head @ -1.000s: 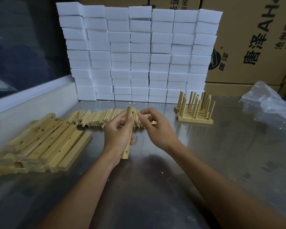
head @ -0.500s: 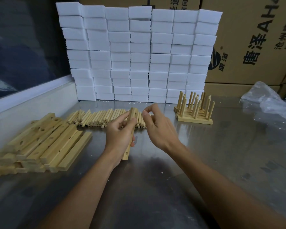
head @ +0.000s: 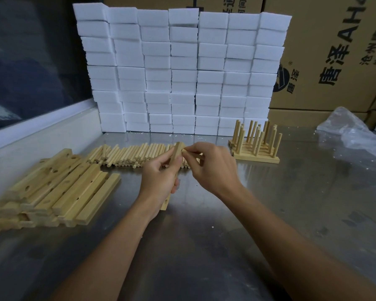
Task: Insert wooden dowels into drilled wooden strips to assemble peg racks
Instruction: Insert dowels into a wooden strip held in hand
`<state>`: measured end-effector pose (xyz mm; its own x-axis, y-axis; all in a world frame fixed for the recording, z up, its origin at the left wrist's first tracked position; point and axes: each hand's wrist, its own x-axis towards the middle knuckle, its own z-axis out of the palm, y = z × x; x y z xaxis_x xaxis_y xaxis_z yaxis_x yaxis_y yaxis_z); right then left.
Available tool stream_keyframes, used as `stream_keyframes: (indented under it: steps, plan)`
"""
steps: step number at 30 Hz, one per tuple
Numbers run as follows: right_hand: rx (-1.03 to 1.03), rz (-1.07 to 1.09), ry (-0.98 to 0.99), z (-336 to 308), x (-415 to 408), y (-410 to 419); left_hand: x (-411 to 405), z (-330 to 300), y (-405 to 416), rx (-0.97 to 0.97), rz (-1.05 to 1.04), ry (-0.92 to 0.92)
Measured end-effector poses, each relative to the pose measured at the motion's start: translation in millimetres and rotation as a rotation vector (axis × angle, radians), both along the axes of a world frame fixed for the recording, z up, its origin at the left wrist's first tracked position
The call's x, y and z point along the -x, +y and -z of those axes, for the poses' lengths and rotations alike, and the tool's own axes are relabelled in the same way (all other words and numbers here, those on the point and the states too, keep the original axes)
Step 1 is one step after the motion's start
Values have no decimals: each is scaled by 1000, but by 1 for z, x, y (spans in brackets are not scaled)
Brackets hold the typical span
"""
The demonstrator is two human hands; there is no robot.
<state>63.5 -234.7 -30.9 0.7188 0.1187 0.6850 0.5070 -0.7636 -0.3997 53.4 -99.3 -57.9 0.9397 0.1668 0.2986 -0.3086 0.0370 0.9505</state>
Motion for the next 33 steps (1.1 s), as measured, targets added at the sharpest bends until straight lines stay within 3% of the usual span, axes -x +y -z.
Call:
stream_keyframes:
  steps: [4,10,13,18,20,22,24,26,28,33]
  plan:
    - [132,25,-87,-3,0,-4,0,2,-3,-46,-7,-29]
    - [118,70,-146,-2,2,-4,-2,2,-7,-43,14,-62]
    - [90,82,-29,-6,3,-4,-1,4,-7,-74,23,-91]
    - [-314,-61,316,-17,2,-7,-1,4,-5,-179,-6,-164]
    - [-375,-96,395,-20,2,-10,-3,6,-7,-188,-11,-171]
    - [-220,-58,253,-15,4,-7,-5,7,-8,-170,-10,-142]
    - [71,45,-1,-7,9,-4,-7,6,-10,-144,9,-123]
    - [197,139,-135,-4,12,-2,-7,5,-12,-142,24,-126]
    - [159,192,-100,-6,10,-3,-6,4,-14,-159,9,-134]
    - [-61,116,225,-19,7,0,-4,0,-10,-236,-28,-199]
